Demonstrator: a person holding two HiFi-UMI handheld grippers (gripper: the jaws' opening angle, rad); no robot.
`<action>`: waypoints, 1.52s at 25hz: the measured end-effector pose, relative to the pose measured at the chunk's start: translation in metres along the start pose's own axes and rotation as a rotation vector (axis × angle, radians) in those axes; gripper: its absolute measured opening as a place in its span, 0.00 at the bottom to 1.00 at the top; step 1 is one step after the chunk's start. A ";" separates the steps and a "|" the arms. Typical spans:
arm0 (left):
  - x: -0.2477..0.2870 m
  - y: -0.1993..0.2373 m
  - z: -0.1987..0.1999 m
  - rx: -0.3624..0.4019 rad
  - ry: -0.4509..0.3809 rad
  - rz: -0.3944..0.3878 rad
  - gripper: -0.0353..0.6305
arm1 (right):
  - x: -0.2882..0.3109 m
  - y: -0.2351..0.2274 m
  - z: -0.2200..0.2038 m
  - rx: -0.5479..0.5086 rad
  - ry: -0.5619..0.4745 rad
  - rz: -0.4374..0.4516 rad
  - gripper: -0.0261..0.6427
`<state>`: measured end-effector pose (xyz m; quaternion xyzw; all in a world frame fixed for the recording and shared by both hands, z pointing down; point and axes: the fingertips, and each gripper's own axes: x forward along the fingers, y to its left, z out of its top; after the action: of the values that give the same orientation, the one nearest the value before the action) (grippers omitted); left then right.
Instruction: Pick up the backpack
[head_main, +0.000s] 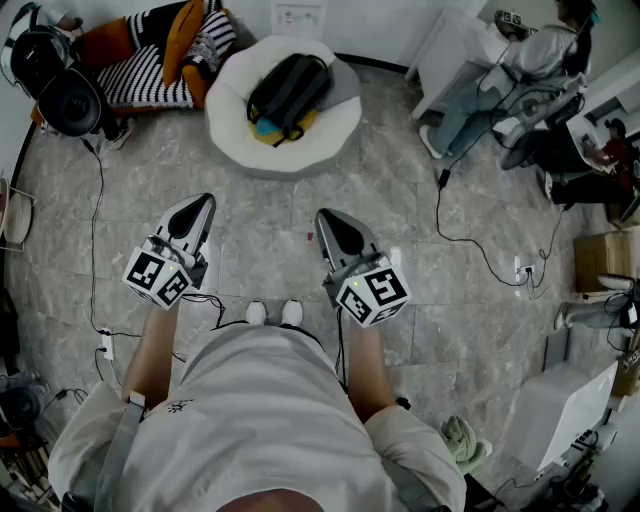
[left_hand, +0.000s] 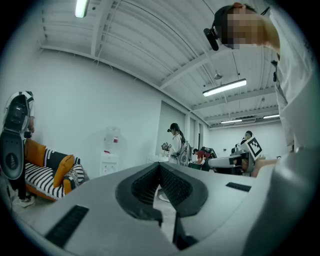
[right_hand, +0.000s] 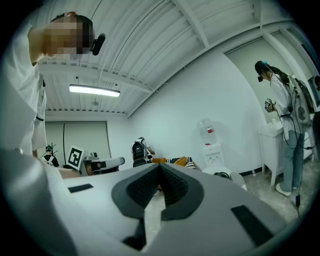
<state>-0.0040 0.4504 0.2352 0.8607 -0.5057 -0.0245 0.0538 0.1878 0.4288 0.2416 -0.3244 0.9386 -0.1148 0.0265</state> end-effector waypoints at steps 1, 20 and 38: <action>-0.005 0.000 0.001 0.005 -0.002 -0.002 0.06 | -0.001 0.005 0.002 -0.002 -0.002 -0.003 0.05; -0.057 0.036 0.006 -0.006 -0.031 -0.027 0.06 | 0.016 0.061 0.006 0.016 -0.027 -0.042 0.05; -0.096 0.069 0.004 0.003 -0.042 -0.032 0.06 | 0.039 0.100 -0.006 0.017 -0.011 -0.046 0.05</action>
<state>-0.1107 0.5010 0.2384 0.8681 -0.4928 -0.0426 0.0413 0.0960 0.4822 0.2256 -0.3461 0.9297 -0.1217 0.0318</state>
